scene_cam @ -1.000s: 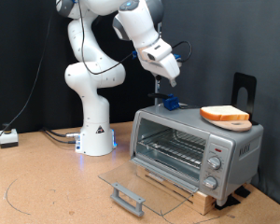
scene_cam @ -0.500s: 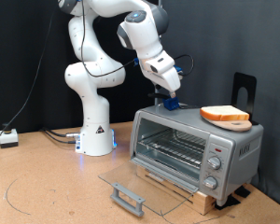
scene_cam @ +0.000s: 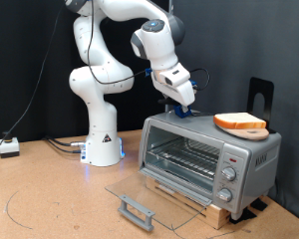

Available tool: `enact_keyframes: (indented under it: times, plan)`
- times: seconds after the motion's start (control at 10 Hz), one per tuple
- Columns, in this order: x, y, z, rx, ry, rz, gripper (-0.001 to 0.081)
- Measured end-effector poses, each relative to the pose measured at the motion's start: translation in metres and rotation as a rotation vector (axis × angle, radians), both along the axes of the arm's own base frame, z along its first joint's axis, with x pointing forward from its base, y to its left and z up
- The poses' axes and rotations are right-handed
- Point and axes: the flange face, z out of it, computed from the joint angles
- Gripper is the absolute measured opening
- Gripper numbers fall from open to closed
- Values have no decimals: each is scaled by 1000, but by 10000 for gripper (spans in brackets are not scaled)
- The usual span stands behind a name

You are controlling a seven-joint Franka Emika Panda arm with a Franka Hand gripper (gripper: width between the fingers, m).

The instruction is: Make a piece of toast with the oven

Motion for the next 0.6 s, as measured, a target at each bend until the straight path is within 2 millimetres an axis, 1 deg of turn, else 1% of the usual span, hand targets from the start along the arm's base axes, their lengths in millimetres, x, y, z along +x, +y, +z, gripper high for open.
enact_keyframes:
  times: [0.6]
  plan:
    - [-3,15,-4,13,-31,-10,809]
